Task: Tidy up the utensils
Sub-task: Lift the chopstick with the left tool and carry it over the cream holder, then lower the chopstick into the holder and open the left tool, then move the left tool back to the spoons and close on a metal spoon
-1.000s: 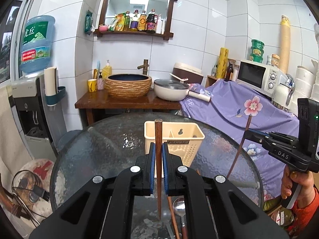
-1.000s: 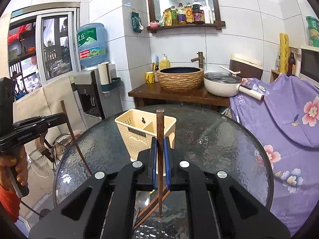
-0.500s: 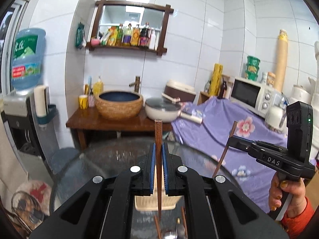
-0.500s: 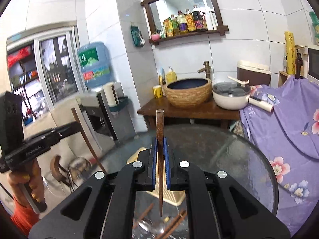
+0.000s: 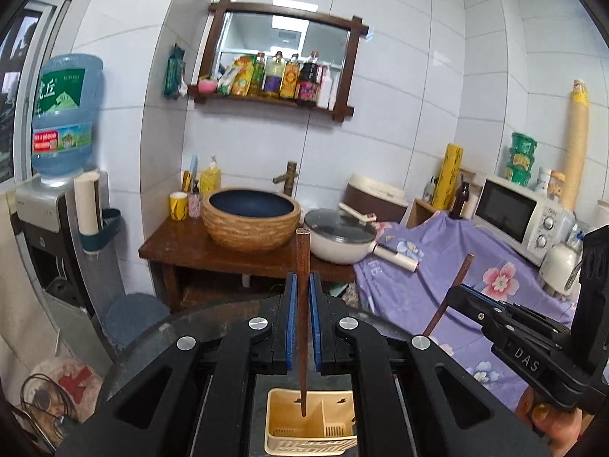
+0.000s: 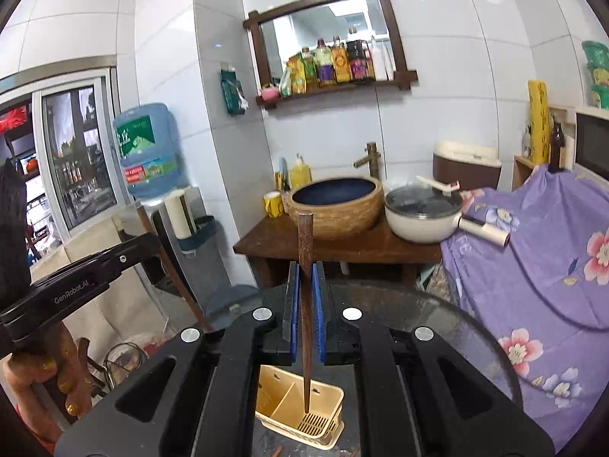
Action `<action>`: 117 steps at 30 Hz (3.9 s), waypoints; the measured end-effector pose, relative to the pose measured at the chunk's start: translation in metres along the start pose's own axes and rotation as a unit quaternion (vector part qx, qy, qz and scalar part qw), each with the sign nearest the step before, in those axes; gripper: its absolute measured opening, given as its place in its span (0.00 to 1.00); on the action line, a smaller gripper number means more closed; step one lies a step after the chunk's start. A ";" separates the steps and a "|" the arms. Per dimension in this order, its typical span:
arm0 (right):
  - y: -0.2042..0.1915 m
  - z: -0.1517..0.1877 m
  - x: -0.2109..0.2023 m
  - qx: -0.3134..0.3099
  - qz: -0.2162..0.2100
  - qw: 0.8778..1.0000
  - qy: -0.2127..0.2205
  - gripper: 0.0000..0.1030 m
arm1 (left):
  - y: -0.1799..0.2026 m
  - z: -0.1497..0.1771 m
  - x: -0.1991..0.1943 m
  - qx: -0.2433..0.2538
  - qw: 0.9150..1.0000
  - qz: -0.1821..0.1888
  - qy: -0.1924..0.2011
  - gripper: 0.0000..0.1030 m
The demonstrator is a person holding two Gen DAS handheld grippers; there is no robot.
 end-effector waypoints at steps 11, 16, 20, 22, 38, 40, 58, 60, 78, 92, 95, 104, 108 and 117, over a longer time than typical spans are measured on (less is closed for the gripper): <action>0.020 0.082 0.047 0.011 0.011 0.998 -0.057 0.08 | -0.006 0.082 0.042 0.003 0.998 -0.004 -0.055 0.07; 0.028 0.091 0.052 0.016 0.017 0.998 -0.062 0.08 | -0.005 0.097 0.052 0.000 0.998 -0.005 -0.070 0.06; 0.030 0.092 0.053 0.018 0.017 0.998 -0.063 0.08 | -0.002 0.101 0.058 0.002 0.997 -0.006 -0.076 0.07; 0.030 0.092 0.053 0.017 0.018 0.998 -0.062 0.08 | -0.001 0.103 0.060 0.003 0.997 -0.008 -0.076 0.06; 0.032 0.096 0.049 -0.003 0.029 0.999 -0.046 0.56 | 0.003 0.106 0.043 0.006 0.999 0.005 -0.051 0.72; 0.031 0.098 0.043 -0.011 0.032 0.998 -0.045 0.56 | 0.004 0.110 0.035 0.005 0.999 0.010 -0.048 0.78; 0.074 0.284 0.003 -0.031 0.084 0.978 -0.187 0.57 | -0.022 0.295 -0.011 0.016 0.978 -0.013 -0.208 0.66; 0.078 0.306 0.003 -0.020 0.087 0.974 -0.206 0.57 | -0.022 0.311 -0.012 0.014 0.975 -0.011 -0.223 0.59; 0.061 0.363 0.006 -0.062 0.106 0.959 -0.256 0.54 | -0.001 0.369 -0.020 0.011 0.962 0.018 -0.272 0.49; 0.100 0.359 -0.008 -0.009 0.110 0.958 -0.264 0.54 | -0.010 0.366 -0.026 0.028 0.961 0.001 -0.277 0.48; 0.091 0.355 -0.002 -0.004 0.100 0.960 -0.262 0.54 | -0.004 0.367 -0.025 0.033 0.960 0.005 -0.280 0.48; 0.070 0.361 0.015 -0.026 0.100 0.956 -0.276 0.54 | -0.003 0.372 -0.025 0.026 0.959 0.003 -0.283 0.48; 0.074 0.361 0.013 -0.030 0.105 0.954 -0.279 0.54 | -0.008 0.373 -0.027 0.033 0.958 -0.005 -0.285 0.48; 0.089 0.356 0.023 -0.027 0.113 0.948 -0.295 0.40 | -0.004 0.370 -0.017 0.039 0.956 -0.005 -0.291 0.48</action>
Point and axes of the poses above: each gripper's, at about its wrist camera, not at the fingertips, and x roughly the way its jaws point, y to its right, z to its underside, the point moved 10 cm from there along x, roughly the way its jaws point, and after that the axes turned 4 degrees about x, right-handed, at the moved point
